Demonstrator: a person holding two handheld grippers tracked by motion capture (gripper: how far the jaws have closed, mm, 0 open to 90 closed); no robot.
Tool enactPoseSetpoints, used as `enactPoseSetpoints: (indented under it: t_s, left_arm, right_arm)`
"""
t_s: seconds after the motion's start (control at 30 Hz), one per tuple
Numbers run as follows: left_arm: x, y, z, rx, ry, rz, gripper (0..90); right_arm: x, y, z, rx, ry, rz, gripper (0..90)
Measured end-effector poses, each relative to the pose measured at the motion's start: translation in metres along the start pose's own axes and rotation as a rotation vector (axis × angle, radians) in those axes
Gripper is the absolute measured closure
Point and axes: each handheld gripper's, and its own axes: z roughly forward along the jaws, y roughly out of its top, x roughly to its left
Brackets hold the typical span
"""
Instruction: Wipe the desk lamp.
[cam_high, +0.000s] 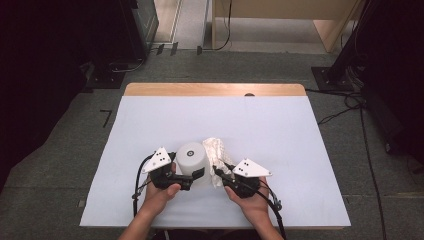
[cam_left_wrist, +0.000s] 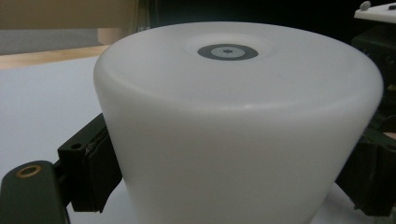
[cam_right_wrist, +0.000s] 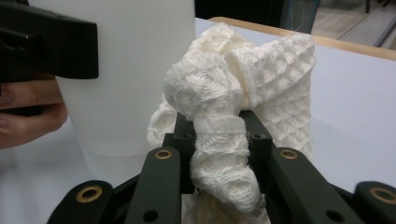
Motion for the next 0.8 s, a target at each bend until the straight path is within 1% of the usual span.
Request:
enactPoseSetpoints:
  t_s: [0.03, 0.1, 0.13, 0.23, 0.3, 0.37, 0.4, 0.43, 0.5, 0.6, 0.63, 0.67, 0.77, 0.8]
  left_arm:
    - [0.000, -0.001, 0.001, 0.001, 0.030, 0.009, 8.7]
    - [0.001, -0.004, 0.004, 0.026, 0.095, 0.050, 8.7]
    - [0.003, -0.006, 0.005, 0.038, 0.116, 0.060, 8.7]
    - [0.009, -0.011, 0.007, 0.057, 0.142, 0.053, 8.7]
    - [0.011, -0.014, 0.009, 0.074, 0.168, 0.066, 8.6]
    - [0.011, -0.017, 0.012, 0.096, 0.190, 0.088, 8.6]
    - [0.012, -0.018, 0.013, 0.110, 0.196, 0.099, 8.6]
    - [0.011, -0.019, 0.013, 0.108, 0.197, 0.108, 8.5]
    - [0.010, -0.019, 0.012, 0.115, 0.202, 0.114, 8.5]
    - [0.006, -0.021, 0.011, 0.103, 0.227, 0.118, 7.2]
    - [0.004, -0.022, 0.011, 0.101, 0.236, 0.108, 4.6]
    - [0.002, -0.022, 0.011, 0.108, 0.263, 0.098, 1.7]
    - [-0.007, -0.024, 0.013, 0.093, 0.335, 0.071, 0.0]
    - [-0.010, -0.024, 0.014, 0.094, 0.369, 0.069, 0.0]
  right_arm:
    - [-0.002, 0.000, -0.001, -0.004, -0.010, -0.004, 73.0]
    - [-0.006, 0.001, -0.004, -0.006, -0.026, 0.005, 73.0]
    - [-0.009, 0.002, -0.005, -0.011, -0.032, 0.015, 73.0]
    - [-0.020, 0.001, -0.010, -0.012, -0.067, 0.043, 73.0]
    - [-0.030, -0.001, -0.011, 0.003, -0.095, 0.074, 73.0]
    - [-0.039, -0.005, -0.013, 0.014, -0.120, 0.101, 73.0]
    - [-0.042, -0.007, -0.013, 0.022, -0.131, 0.114, 73.0]
    - [-0.045, -0.008, -0.013, 0.024, -0.140, 0.122, 73.0]
    - [-0.049, -0.009, -0.014, 0.024, -0.149, 0.132, 73.0]
    - [-0.051, -0.010, -0.014, 0.024, -0.152, 0.134, 73.0]
    - [-0.051, -0.010, -0.013, 0.023, -0.153, 0.133, 73.0]
    - [-0.051, -0.009, -0.014, 0.023, -0.153, 0.133, 73.0]
    - [-0.051, -0.009, -0.015, 0.020, -0.157, 0.125, 72.9]
    - [-0.051, -0.009, -0.015, 0.020, -0.160, 0.127, 72.9]
